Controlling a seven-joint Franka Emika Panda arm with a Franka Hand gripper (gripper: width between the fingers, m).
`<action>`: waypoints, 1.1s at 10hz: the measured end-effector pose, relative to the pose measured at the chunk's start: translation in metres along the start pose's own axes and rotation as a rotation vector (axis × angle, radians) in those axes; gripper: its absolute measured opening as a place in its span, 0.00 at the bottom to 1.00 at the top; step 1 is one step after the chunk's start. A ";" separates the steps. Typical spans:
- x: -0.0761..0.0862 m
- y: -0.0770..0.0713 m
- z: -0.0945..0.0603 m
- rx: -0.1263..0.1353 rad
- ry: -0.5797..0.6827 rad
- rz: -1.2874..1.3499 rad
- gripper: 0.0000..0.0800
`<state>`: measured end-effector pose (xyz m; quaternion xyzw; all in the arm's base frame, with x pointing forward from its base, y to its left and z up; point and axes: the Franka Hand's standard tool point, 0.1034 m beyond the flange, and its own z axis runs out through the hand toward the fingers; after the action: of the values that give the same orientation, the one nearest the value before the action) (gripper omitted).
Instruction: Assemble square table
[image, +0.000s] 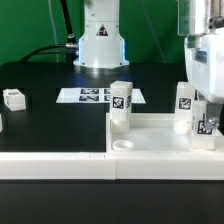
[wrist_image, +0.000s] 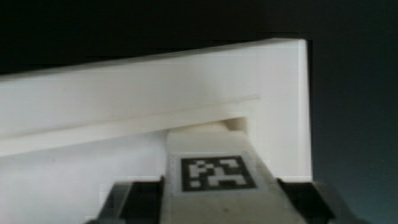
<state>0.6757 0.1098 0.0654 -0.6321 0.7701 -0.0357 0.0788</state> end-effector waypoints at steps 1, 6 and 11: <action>0.000 0.000 0.000 0.000 0.001 -0.007 0.36; 0.001 -0.001 0.000 -0.011 0.016 -0.517 0.80; 0.003 -0.004 -0.002 -0.021 0.046 -0.914 0.81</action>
Offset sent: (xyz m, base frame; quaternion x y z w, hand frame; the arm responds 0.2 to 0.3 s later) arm -0.0058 0.0062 -0.0001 -0.0239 -0.0158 -0.2115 0.9770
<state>0.6783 0.1059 0.0680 -0.9067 0.4143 -0.0731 0.0313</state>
